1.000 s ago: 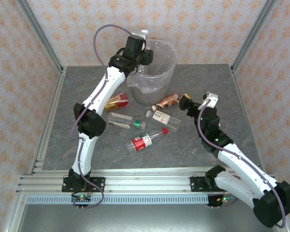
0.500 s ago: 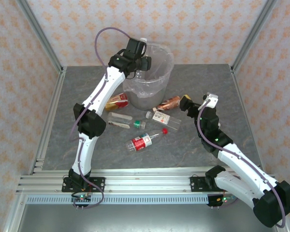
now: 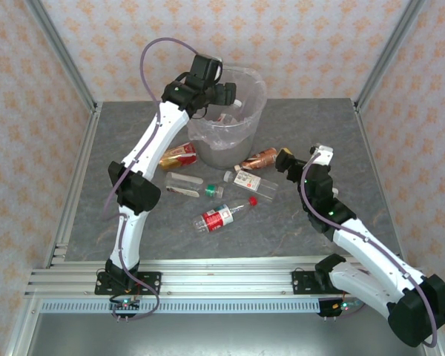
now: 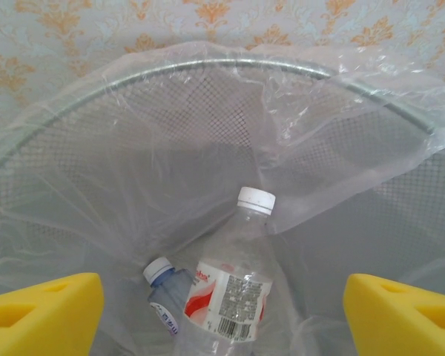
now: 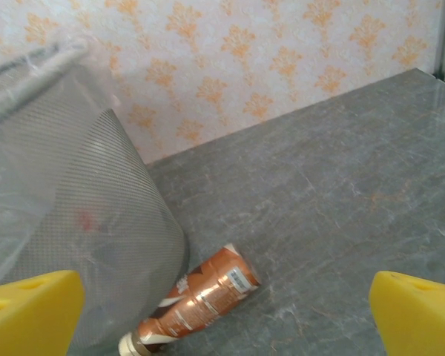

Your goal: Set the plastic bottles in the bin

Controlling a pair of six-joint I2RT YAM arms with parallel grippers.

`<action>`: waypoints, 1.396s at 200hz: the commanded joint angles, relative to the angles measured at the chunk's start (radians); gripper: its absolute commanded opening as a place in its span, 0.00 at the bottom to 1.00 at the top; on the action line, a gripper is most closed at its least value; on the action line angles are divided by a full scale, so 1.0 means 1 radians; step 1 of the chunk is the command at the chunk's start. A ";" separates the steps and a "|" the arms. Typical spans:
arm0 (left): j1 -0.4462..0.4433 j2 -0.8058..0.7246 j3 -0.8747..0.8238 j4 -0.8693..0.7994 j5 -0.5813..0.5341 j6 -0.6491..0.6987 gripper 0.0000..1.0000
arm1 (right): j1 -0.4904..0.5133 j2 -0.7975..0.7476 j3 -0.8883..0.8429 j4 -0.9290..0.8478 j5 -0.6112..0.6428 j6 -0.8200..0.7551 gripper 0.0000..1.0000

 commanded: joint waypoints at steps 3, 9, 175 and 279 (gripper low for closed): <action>-0.007 -0.071 0.042 -0.002 0.019 0.020 0.90 | -0.010 0.001 0.028 -0.082 0.048 0.018 0.99; -0.006 -0.076 0.042 0.002 0.026 0.022 0.91 | -0.011 0.002 0.030 -0.094 0.060 0.024 0.99; 0.025 -0.702 -0.829 0.475 0.009 -0.080 1.00 | -0.399 0.122 0.215 -0.845 -0.071 0.063 0.99; 0.149 -0.988 -1.309 0.547 -0.233 -0.259 1.00 | -0.567 0.245 0.146 -0.841 -0.317 0.072 0.99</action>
